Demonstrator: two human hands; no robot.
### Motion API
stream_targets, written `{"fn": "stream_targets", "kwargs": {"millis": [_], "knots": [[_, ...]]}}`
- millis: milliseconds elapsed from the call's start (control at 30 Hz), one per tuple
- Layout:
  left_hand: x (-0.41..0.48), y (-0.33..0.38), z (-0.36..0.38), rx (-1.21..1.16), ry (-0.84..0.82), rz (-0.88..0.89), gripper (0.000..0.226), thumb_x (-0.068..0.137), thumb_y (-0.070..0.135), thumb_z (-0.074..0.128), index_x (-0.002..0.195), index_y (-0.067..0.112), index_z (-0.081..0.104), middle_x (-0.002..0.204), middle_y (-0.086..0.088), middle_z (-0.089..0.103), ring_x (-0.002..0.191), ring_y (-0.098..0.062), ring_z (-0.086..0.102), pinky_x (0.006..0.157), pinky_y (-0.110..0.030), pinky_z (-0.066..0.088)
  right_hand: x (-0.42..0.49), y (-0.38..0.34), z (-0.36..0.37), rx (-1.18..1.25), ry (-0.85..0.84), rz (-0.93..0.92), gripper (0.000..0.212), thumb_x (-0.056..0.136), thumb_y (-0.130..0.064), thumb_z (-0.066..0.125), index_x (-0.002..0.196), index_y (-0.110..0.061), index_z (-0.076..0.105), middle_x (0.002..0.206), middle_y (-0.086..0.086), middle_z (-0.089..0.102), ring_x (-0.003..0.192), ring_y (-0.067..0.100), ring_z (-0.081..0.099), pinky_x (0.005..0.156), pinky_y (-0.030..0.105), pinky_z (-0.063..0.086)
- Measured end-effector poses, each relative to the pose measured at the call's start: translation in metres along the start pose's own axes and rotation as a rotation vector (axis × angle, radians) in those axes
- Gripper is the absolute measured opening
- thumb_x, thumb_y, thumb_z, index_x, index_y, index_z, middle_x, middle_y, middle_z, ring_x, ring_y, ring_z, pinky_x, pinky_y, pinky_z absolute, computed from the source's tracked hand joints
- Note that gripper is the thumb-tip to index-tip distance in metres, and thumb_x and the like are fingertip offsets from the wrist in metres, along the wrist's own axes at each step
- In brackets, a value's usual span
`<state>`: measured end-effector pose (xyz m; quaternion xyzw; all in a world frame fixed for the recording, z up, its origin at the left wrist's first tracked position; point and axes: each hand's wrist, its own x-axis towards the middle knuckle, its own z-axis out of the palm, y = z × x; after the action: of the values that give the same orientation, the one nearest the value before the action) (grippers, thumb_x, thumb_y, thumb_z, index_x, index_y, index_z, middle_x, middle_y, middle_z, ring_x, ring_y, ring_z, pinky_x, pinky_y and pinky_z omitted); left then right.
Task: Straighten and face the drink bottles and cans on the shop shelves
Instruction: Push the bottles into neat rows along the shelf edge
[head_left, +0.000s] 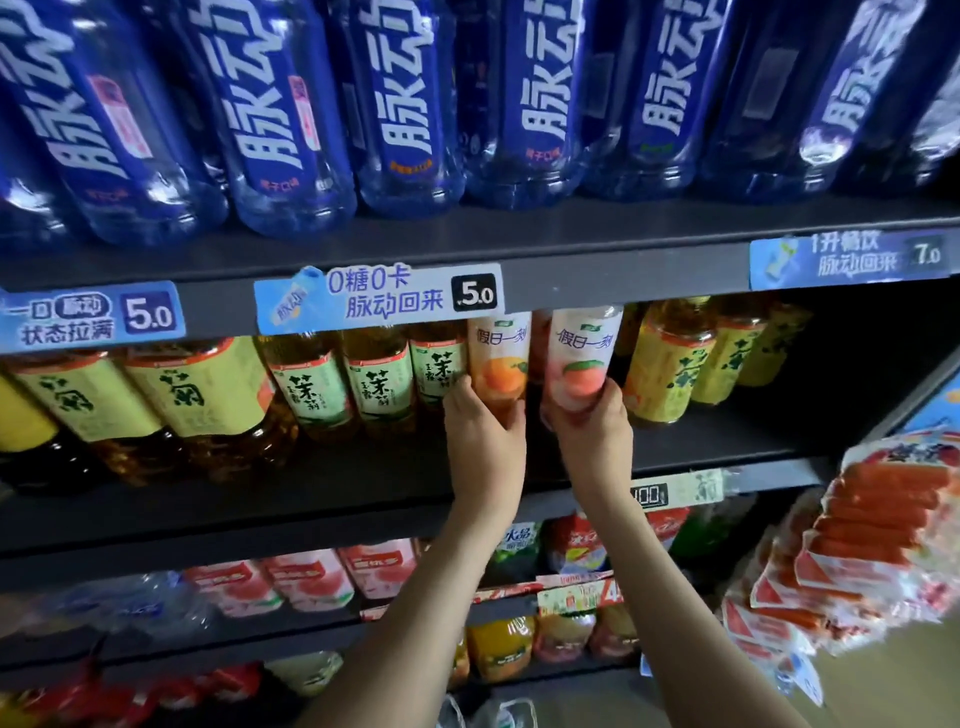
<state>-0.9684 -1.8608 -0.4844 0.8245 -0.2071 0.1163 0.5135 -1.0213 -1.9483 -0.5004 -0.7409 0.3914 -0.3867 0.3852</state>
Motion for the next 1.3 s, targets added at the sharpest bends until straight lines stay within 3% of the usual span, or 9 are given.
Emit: {"fn": "stream_targets", "kwargs": {"millis": [233,433,500,600,733,867,967,1100,1300], "knots": [[-0.003,0.003,0.025,0.004,0.108,-0.094,0.059,0.078,0.019,0.076,0.125,-0.003,0.046,0.118,-0.019,0.05,0.114,-0.033,0.047,0.098,-0.035,0.039,0.015,0.011,0.004,0.03,-0.08,-0.072,0.055,0.077,-0.028,0.077,0.117,-0.006,0.047,0.115,0.011,0.058,0.105,0.031,0.057,0.072,0.027,0.036],[-0.004,0.004,0.033,0.033,0.175,-0.101,0.064,0.079,0.013,0.073,0.131,-0.004,0.04,0.125,-0.02,0.044,0.12,-0.034,0.041,0.1,-0.027,0.032,0.012,0.015,0.005,0.049,-0.142,-0.158,0.056,0.086,-0.026,0.069,0.131,-0.004,0.042,0.123,0.013,0.055,0.111,0.029,0.054,0.075,0.024,0.037],[-0.015,0.011,0.037,0.038,0.222,-0.097,0.064,0.079,0.012,0.073,0.131,-0.001,0.039,0.126,-0.019,0.042,0.121,-0.032,0.039,0.099,-0.024,0.032,0.006,0.018,-0.005,0.044,-0.108,-0.191,0.053,0.088,-0.02,0.066,0.132,-0.003,0.043,0.125,0.013,0.055,0.113,0.028,0.053,0.079,0.019,0.035],[-0.036,0.024,0.051,0.025,0.291,0.028,0.056,0.078,0.013,0.074,0.122,-0.001,0.042,0.118,-0.02,0.043,0.114,-0.035,0.045,0.095,-0.036,0.043,0.001,0.026,-0.029,0.077,0.027,-0.253,0.032,0.087,-0.007,0.065,0.117,-0.003,0.053,0.106,0.009,0.059,0.1,0.028,0.057,0.077,0.016,0.036],[-0.049,0.043,0.077,-0.057,0.167,0.164,0.037,0.084,0.03,0.064,0.106,0.003,0.053,0.101,-0.011,0.054,0.094,-0.025,0.055,0.084,-0.035,0.048,0.01,0.042,-0.063,0.099,0.118,-0.198,0.027,0.086,-0.004,0.064,0.11,-0.005,0.051,0.101,0.002,0.052,0.097,0.021,0.053,0.078,0.024,0.043],[-0.049,0.065,0.104,-0.06,-0.024,0.107,0.055,0.078,0.028,0.076,0.119,0.0,0.053,0.112,-0.013,0.059,0.105,-0.024,0.057,0.09,-0.024,0.044,0.036,0.064,-0.091,0.074,0.153,-0.068,0.044,0.086,-0.008,0.066,0.123,0.0,0.045,0.117,0.014,0.05,0.11,0.031,0.051,0.087,0.037,0.045],[-0.047,0.075,0.121,-0.049,-0.091,0.061,0.065,0.076,0.028,0.078,0.128,0.002,0.048,0.119,-0.012,0.059,0.111,-0.024,0.056,0.09,-0.029,0.045,0.058,0.074,-0.105,0.069,0.09,-0.035,0.053,0.086,-0.008,0.065,0.131,0.003,0.039,0.125,0.018,0.047,0.119,0.031,0.046,0.093,0.028,0.039],[-0.043,0.08,0.136,-0.027,-0.089,0.031,0.056,0.078,0.03,0.076,0.122,0.006,0.051,0.11,-0.008,0.062,0.103,-0.024,0.059,0.079,-0.03,0.046,0.079,0.081,-0.114,0.028,0.043,-0.069,0.053,0.088,-0.014,0.065,0.133,0.001,0.04,0.126,0.017,0.049,0.118,0.03,0.048,0.081,0.009,0.027],[-0.038,0.081,0.148,0.031,-0.041,0.016,0.058,0.079,0.036,0.072,0.121,0.003,0.051,0.108,-0.011,0.06,0.101,-0.026,0.059,0.08,-0.036,0.05,0.086,0.09,-0.118,0.011,0.02,-0.084,0.054,0.088,-0.014,0.066,0.133,0.001,0.04,0.125,0.02,0.051,0.116,0.032,0.05,0.08,0.012,0.03]]}}
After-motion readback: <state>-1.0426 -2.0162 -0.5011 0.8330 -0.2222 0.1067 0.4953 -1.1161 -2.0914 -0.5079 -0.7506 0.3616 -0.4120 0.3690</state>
